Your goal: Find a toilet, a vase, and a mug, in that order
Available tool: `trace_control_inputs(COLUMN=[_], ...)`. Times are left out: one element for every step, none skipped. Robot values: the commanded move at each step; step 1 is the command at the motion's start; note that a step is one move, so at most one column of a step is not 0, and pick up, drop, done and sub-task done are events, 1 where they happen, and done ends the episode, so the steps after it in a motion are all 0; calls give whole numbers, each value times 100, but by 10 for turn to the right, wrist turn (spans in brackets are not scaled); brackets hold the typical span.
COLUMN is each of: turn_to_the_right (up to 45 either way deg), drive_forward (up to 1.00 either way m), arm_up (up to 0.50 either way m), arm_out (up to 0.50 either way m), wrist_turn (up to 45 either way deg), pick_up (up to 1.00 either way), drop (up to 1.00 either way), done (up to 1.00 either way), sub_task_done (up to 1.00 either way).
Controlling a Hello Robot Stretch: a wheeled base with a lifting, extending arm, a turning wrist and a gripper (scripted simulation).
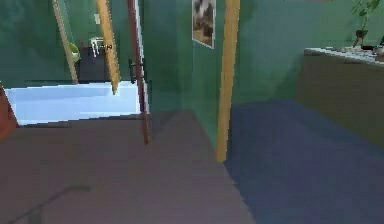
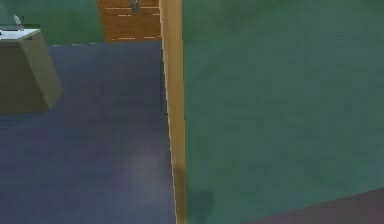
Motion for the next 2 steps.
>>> trace_control_inputs(turn_to_the_right=[300,0], drive_forward=[0,100], arm_up=[0,0], arm_out=[0,0], wrist_turn=[0,0], pick_up=[0,0], drop=[0,0], done=[0,0], sub_task_done=[0,0])
